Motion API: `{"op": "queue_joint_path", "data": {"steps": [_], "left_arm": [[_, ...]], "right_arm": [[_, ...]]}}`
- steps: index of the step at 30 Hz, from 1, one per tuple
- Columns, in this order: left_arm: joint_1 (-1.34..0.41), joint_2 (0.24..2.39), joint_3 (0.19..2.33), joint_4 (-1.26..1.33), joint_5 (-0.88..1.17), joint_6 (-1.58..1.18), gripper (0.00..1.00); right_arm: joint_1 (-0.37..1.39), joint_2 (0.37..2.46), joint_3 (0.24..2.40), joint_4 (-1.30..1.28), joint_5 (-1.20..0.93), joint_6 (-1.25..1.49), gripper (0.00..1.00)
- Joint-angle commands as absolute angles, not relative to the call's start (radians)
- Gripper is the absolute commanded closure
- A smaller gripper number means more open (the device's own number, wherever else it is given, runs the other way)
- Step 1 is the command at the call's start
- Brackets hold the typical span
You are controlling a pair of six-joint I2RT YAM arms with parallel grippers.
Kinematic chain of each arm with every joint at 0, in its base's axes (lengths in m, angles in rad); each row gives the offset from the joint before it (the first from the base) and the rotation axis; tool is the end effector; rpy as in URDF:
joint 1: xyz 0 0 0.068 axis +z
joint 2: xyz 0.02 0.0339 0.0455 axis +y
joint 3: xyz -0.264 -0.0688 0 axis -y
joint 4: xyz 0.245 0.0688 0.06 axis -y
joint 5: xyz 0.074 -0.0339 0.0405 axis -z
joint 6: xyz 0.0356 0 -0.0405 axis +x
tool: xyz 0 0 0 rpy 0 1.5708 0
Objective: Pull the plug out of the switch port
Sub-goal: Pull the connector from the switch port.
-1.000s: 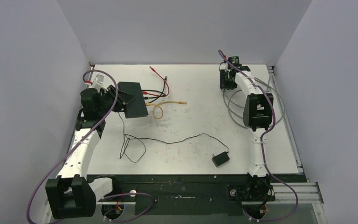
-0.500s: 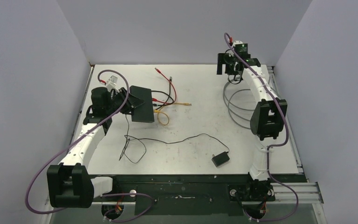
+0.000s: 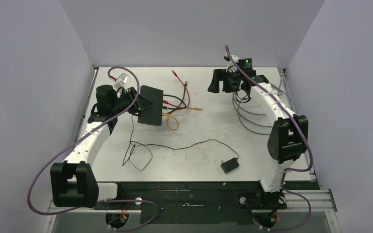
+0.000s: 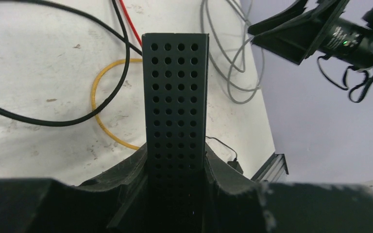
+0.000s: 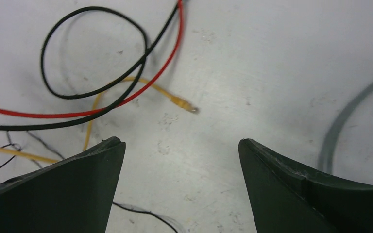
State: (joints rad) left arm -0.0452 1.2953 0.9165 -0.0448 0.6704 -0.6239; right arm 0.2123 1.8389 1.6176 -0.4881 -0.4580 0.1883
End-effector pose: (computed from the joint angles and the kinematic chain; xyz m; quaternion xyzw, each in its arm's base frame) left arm 0.2896 -0.0352 0.2908 -0.0552 0.8112 -0.4293 0.3933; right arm 0.4097 0.1044 0.3038 -0.1054 0.8838 0.2830 0.3574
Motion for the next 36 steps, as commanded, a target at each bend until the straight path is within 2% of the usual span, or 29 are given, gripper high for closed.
{"op": "queue_joint_path", "data": {"steps": [1, 8, 19, 31, 36], "left_arm": [[-0.054, 1.28, 0.937, 0.222, 0.821, -0.706, 1.0], [-0.06, 1.264, 0.845, 0.562, 0.902, -0.878, 1.0], [-0.069, 1.287, 0.792, 0.902, 0.993, -1.08, 1.0], [-0.087, 1.31, 0.797, 0.976, 0.994, -1.12, 1.0], [-0.095, 1.326, 0.814, 0.99, 0.998, -1.13, 1.0]], "right_arm": [[0.241, 1.71, 1.536, -0.329, -0.686, 0.237, 0.1], [0.296, 1.643, 1.486, -0.166, -0.864, 0.324, 0.1], [0.325, 1.653, 1.446, 0.138, -1.098, 0.554, 0.08], [0.386, 1.684, 1.415, 0.329, -1.199, 0.71, 0.02], [0.397, 1.7, 1.413, 0.317, -1.213, 0.707, 0.1]]}}
